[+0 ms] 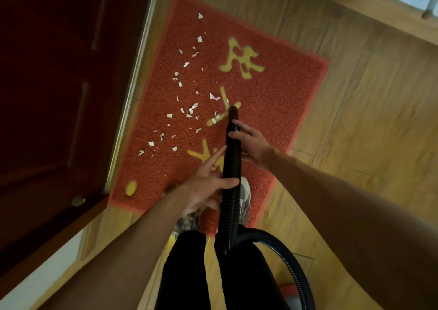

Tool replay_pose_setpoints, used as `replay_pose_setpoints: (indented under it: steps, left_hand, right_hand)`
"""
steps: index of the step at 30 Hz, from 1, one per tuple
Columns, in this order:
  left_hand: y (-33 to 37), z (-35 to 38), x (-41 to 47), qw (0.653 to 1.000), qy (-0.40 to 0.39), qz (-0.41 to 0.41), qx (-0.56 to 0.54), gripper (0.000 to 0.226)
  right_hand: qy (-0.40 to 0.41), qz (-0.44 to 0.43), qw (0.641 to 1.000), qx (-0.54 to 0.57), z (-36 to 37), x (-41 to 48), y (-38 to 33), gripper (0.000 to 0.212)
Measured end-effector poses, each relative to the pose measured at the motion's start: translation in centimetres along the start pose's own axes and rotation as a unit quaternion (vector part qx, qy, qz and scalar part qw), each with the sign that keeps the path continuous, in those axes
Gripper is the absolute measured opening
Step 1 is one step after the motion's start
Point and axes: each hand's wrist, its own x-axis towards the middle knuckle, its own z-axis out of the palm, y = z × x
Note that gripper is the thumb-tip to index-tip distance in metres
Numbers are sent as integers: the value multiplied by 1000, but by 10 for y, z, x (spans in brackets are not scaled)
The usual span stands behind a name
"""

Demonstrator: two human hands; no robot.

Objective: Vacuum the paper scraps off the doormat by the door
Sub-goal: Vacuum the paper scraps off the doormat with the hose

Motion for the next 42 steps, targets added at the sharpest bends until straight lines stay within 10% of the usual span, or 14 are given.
replay_pose_setpoints:
  steps: [27,42]
  left_hand:
    - [-85,-78,-67,992,9,1,-128,98]
    - [-31,-49,-20,998,4,24,-61,87]
  right_hand:
    - [-69,28,992,-105,120,-6,51,54]
    - [-2,-35,996,-76,62,11,7,54]
